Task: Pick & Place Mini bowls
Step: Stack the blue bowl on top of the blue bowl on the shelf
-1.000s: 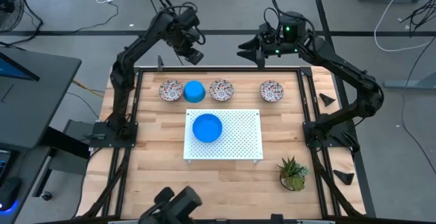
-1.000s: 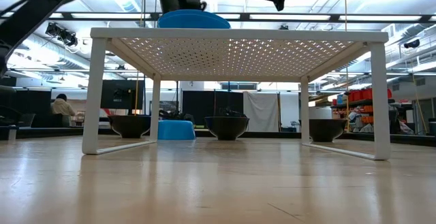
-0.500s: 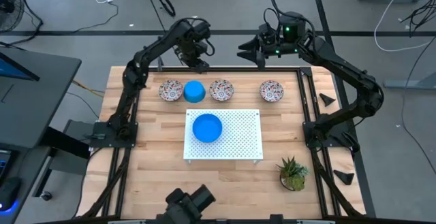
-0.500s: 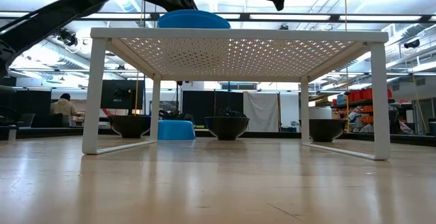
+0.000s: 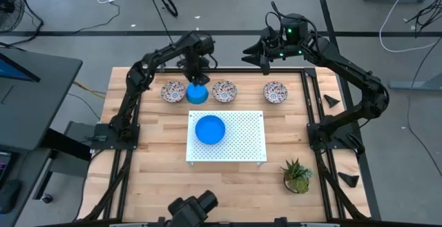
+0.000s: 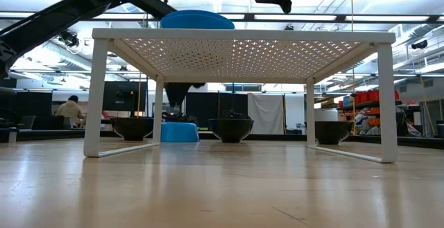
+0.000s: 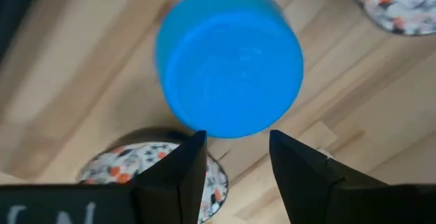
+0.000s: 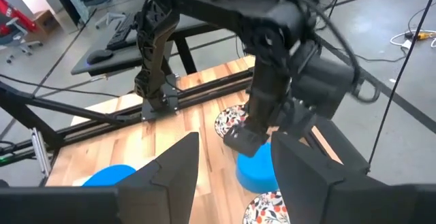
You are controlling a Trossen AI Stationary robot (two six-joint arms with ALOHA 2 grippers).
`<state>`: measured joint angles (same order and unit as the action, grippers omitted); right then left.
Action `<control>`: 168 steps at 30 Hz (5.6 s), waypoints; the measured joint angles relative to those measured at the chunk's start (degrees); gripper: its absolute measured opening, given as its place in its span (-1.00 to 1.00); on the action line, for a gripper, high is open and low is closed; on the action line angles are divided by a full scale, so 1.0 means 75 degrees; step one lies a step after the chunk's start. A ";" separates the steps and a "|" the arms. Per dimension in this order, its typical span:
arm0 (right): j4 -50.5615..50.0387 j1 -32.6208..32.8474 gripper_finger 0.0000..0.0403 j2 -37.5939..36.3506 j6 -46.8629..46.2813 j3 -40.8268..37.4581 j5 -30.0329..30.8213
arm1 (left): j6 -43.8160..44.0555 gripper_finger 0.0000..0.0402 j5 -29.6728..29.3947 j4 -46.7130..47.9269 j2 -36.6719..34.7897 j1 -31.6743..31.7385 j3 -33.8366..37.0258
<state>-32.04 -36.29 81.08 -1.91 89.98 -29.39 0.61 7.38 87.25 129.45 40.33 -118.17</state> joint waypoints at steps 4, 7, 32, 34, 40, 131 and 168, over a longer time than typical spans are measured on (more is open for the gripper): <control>-0.0001 0.0001 -0.08 0.0000 0.0121 -0.0001 0.0000 | 0.0083 -0.18 0.0080 -0.0413 0.0000 -0.0078 0.0686; 0.0002 0.0003 -0.08 -0.0003 0.0151 -0.0001 0.0000 | 0.0069 -0.18 0.0054 -0.0635 -0.0003 -0.0206 0.1103; -0.0039 0.0001 -0.08 -0.0003 0.0117 -0.0001 0.0000 | 0.0434 -0.18 0.0067 -0.2859 -0.0044 -0.0261 0.1347; -0.0039 0.0002 -0.08 -0.0003 0.0119 -0.0001 0.0000 | 0.0450 -0.18 0.0072 -0.3028 -0.0044 -0.0250 0.1347; -0.0039 0.0002 -0.08 -0.0003 0.0119 -0.0001 0.0000 | 0.0472 -0.18 0.0040 -0.3673 -0.0029 -0.0253 0.1350; 0.1787 -0.0857 -0.16 0.4739 -0.5264 0.0002 0.1492 | 0.1714 -0.18 0.3043 -0.3043 -0.0259 0.1677 0.0524; 0.1626 -0.0650 -0.16 0.5773 -0.4944 -0.0001 0.0914 | 0.3668 -0.18 0.3849 -0.6357 -0.0254 0.1270 0.3171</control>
<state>-19.85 -41.17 124.38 -38.99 89.97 -22.53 28.12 36.25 39.58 127.55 49.86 -94.39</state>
